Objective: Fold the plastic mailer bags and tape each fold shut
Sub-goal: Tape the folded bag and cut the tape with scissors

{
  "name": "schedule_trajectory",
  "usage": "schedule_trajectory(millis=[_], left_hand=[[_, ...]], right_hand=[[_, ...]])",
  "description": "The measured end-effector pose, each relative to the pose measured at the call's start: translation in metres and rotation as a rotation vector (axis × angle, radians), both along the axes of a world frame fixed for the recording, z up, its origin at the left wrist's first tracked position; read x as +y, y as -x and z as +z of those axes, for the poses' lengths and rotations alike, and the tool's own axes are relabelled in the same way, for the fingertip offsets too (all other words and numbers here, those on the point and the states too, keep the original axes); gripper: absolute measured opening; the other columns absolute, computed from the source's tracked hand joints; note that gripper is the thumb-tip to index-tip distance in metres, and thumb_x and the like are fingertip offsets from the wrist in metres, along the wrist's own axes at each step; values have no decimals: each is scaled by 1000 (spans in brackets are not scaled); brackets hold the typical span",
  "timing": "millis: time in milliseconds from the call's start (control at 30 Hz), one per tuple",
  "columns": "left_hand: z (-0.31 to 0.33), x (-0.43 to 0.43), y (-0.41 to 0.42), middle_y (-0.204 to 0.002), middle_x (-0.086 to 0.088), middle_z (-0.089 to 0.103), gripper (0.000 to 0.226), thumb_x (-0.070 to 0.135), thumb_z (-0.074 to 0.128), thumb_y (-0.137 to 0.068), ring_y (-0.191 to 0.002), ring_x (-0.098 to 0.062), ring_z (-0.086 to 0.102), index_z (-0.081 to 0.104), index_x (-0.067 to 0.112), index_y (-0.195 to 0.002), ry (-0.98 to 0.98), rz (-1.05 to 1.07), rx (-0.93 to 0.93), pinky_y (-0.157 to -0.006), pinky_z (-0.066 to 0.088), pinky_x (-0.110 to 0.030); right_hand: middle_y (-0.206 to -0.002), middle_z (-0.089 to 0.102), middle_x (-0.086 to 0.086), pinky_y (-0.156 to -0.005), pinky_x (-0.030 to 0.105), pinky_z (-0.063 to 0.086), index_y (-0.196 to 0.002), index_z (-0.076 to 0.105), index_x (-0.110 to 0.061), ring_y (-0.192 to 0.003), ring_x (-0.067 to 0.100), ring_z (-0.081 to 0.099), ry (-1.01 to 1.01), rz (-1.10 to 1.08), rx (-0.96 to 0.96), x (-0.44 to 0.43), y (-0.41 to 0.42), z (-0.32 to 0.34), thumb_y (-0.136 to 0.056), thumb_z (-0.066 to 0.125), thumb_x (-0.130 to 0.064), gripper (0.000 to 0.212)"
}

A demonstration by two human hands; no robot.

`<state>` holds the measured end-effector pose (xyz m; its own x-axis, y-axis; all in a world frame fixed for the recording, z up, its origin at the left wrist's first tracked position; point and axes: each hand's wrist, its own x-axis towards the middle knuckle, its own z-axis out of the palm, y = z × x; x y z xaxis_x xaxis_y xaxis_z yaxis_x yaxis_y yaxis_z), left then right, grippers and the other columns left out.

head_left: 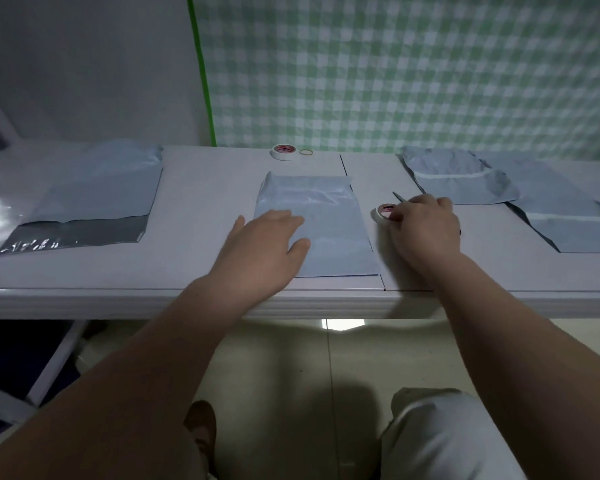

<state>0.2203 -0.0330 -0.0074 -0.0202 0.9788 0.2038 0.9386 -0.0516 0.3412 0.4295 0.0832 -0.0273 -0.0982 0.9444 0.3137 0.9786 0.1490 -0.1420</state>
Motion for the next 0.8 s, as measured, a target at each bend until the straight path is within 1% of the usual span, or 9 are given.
schedule_trajectory(millis=[100, 133, 200, 267, 367, 467, 567, 700, 800], left_hand=[[13, 1, -7, -136, 4, 53, 40, 24, 55, -93, -117, -9, 52, 54, 21, -133, -128, -37, -212, -91, 24, -4], [17, 1, -9, -131, 5, 57, 40, 21, 58, -91, -103, -4, 58, 56, 22, -131, -137, -31, -287, -83, 27, 2], [21, 2, -11, -118, 8, 60, 42, 20, 63, -88, -76, 8, 57, 57, 28, -129, -144, -15, -453, -71, 32, 7], [22, 0, -11, -114, 13, 59, 44, 22, 66, -86, -64, 7, 56, 57, 33, -127, -149, -44, -599, -69, 39, 0], [21, -6, -13, -101, 13, 67, 33, 14, 69, -84, -65, -6, 56, 66, 35, -110, -140, -139, -758, -68, 50, -21], [15, -13, -16, -83, 8, 71, 23, 5, 66, -85, -65, -8, 62, 70, 26, -95, -121, -190, -898, -66, 51, -19], [9, -18, -20, -85, -3, 70, 18, 2, 59, -89, -69, -12, 66, 68, 16, -97, -57, -199, -1072, -68, 56, -23], [3, -24, -25, -83, -8, 66, 20, 1, 51, -93, -69, -8, 61, 67, 12, -97, 4, -154, -1294, -63, 53, -18], [1, -26, -29, -76, -2, 67, 21, 3, 48, -95, -62, -3, 59, 67, 10, -97, 41, -112, -1435, -60, 52, -16]], right_hand=[[-119, 59, 8, -87, 36, 35, -109, 68, -16, -111, 33, 46, 11, 112, 160, -6, 2, 15, -96, 49, -31, 28], [-111, 62, 7, -84, 34, 37, -102, 68, -14, -104, 29, 51, 60, 185, 335, -13, 5, 23, -94, 51, -30, 25], [-92, 63, 2, -77, 33, 39, -90, 64, -11, -87, 18, 55, 345, 364, 809, -39, 12, 38, -93, 54, -27, 20], [-90, 61, 3, -75, 30, 40, -89, 61, -12, -86, 14, 54, 604, 504, 1064, -62, 14, 45, -95, 51, -21, 15], [-87, 63, 4, -70, 27, 41, -83, 63, -17, -84, 14, 55, 723, 600, 1178, -81, 16, 40, -92, 55, -24, 14], [-76, 63, -2, -63, 25, 40, -76, 64, -20, -72, 9, 56, 760, 586, 1339, -91, 19, 37, -84, 61, -28, 12], [-75, 62, -2, -59, 23, 38, -80, 63, -15, -69, 8, 55, 776, 590, 1432, -97, 22, 36, -83, 61, -31, 17], [-74, 63, -4, -69, 30, 34, -70, 65, -22, -79, 14, 53, 790, 590, 1443, -100, 23, 33, -81, 55, -33, 19], [-81, 62, 1, -69, 31, 33, -75, 66, -21, -86, 21, 45, 772, 601, 1460, -102, 24, 29, -82, 55, -31, 16]])
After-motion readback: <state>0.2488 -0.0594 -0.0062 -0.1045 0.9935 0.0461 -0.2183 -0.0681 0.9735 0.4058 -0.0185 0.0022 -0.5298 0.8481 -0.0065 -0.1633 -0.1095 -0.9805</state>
